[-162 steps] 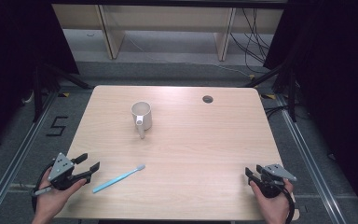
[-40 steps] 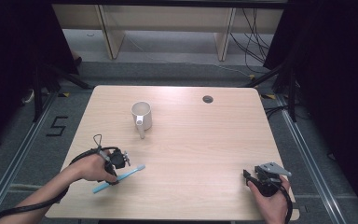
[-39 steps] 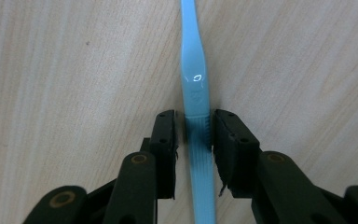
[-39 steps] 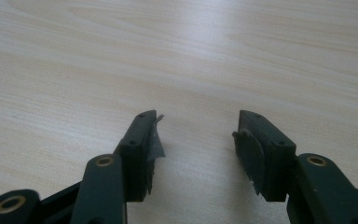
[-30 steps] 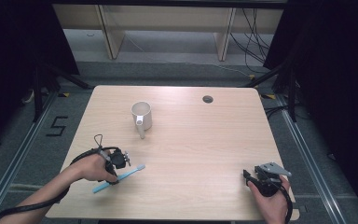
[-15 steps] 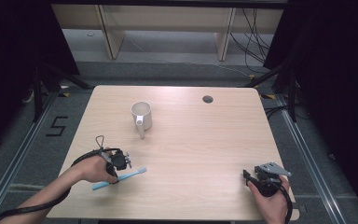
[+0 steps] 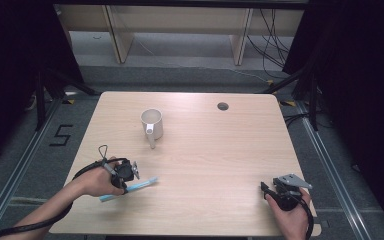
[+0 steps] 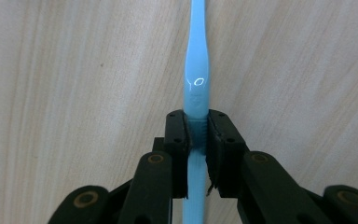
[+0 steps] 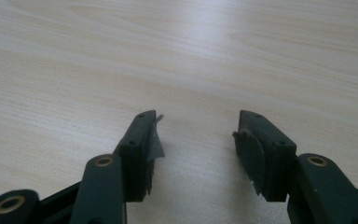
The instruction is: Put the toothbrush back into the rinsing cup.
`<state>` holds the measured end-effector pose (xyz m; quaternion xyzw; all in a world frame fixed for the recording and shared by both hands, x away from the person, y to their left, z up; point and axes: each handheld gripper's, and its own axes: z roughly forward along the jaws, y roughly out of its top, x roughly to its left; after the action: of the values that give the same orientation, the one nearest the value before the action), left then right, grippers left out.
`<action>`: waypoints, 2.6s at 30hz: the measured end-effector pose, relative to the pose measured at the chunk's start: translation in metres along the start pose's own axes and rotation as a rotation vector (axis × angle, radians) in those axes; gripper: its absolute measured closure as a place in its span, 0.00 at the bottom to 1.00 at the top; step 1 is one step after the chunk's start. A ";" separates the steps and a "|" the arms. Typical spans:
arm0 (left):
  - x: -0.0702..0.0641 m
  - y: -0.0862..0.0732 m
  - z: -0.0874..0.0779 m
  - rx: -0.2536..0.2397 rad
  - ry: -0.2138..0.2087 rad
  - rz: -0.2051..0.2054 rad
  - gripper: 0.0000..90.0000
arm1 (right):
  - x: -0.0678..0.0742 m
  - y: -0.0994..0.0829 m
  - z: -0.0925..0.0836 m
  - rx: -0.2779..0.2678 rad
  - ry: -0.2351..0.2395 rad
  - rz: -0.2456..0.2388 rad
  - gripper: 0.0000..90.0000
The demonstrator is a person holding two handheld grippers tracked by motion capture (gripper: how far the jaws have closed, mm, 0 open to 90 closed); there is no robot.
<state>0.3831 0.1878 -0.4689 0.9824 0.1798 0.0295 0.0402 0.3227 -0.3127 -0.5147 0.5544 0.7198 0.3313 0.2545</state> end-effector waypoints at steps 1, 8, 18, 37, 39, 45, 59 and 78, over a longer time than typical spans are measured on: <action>0.001 -0.001 -0.001 -0.010 0.004 0.002 0.87 | -0.001 0.000 0.001 0.000 0.015 -0.004 0.54; 0.003 -0.008 -0.006 -0.063 0.004 -0.011 0.87 | 0.000 0.000 0.001 0.002 -0.005 -0.015 0.54; 0.005 -0.018 -0.014 -0.179 0.028 -0.065 0.87 | 0.003 0.000 0.000 0.011 0.007 0.026 0.54; 0.018 -0.030 -0.031 -0.494 0.146 -0.188 0.87 | 0.003 0.000 0.000 0.010 0.007 0.029 0.54; 0.022 -0.033 -0.034 -0.520 0.169 -0.196 0.87 | 0.002 0.000 0.000 0.008 0.007 0.026 0.54; 0.026 -0.037 -0.038 -0.645 0.207 -0.252 0.87 | 0.003 0.000 0.000 0.012 0.007 0.028 0.54; 0.034 -0.034 -0.042 -0.934 0.203 -0.370 0.87 | 0.000 0.000 0.000 0.001 -0.002 -0.008 0.54; 0.050 -0.028 -0.054 -1.115 0.246 -0.436 0.87 | 0.000 0.000 0.000 0.002 -0.003 -0.001 0.54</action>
<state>0.4163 0.2358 -0.4159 0.7432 0.3377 0.2235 0.5326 0.3227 -0.3124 -0.5147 0.5548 0.7199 0.3299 0.2551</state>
